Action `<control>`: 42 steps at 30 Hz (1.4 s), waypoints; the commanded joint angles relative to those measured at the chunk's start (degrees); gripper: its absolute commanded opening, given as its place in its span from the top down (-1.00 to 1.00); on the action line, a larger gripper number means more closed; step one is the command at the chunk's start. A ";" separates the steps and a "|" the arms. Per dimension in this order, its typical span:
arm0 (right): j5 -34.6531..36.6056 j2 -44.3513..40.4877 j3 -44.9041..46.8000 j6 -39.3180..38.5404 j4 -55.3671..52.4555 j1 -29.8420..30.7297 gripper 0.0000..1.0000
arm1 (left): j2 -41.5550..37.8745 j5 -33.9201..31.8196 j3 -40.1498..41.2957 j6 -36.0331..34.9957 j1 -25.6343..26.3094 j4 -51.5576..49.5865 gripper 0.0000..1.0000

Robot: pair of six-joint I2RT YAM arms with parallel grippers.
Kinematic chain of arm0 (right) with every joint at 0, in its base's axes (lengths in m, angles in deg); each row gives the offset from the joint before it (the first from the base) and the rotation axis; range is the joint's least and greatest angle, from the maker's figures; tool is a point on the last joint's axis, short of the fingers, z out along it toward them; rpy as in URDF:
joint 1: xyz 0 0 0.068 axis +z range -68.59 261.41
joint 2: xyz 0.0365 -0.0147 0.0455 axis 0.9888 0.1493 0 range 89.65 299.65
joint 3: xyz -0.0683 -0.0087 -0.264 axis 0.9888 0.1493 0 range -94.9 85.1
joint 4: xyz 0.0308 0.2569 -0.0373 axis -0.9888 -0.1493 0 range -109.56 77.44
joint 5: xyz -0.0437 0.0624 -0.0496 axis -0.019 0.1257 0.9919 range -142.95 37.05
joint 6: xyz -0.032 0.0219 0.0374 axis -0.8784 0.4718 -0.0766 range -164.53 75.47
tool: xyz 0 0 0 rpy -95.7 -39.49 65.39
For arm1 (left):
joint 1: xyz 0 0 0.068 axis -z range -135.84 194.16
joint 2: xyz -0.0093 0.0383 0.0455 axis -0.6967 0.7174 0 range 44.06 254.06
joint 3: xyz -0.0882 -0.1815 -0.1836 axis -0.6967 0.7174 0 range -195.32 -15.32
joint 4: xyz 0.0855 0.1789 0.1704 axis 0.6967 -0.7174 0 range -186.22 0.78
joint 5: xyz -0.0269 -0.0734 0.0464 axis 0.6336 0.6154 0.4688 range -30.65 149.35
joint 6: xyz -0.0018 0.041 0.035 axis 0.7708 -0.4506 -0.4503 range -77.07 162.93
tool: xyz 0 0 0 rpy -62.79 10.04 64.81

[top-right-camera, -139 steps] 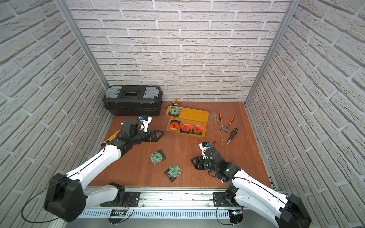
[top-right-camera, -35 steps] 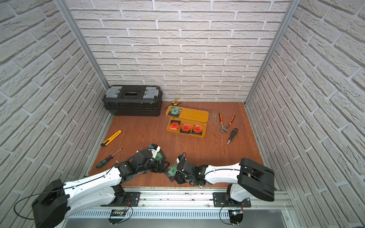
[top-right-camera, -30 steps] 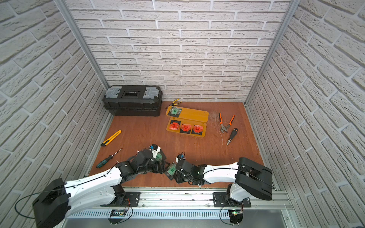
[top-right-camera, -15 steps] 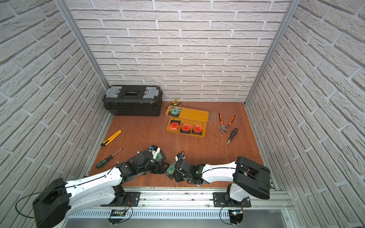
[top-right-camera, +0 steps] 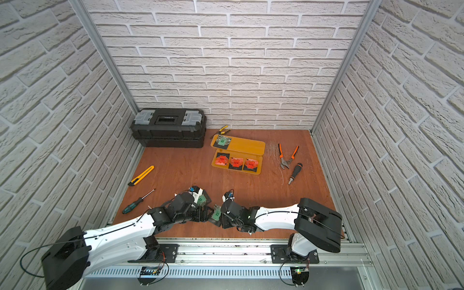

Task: Place the tea bags on the shelf by color
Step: Pick up the tea bag from the center of the board.

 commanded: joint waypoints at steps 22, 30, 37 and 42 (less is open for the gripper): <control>-2.27 3.16 -0.41 1.03 4.13 -0.30 0.45 | 3.07 -0.62 1.24 1.56 0.32 4.74 -0.63; -1.86 3.96 0.25 2.22 3.34 -0.35 0.46 | 7.02 1.38 1.28 1.81 0.32 8.35 -0.46; -1.80 3.70 0.88 2.29 3.11 -0.55 0.46 | 12.20 3.72 0.66 2.09 0.38 12.73 -0.28; -1.70 3.43 1.05 2.22 2.95 -0.64 0.46 | 13.66 4.75 0.39 2.42 0.38 13.80 -0.19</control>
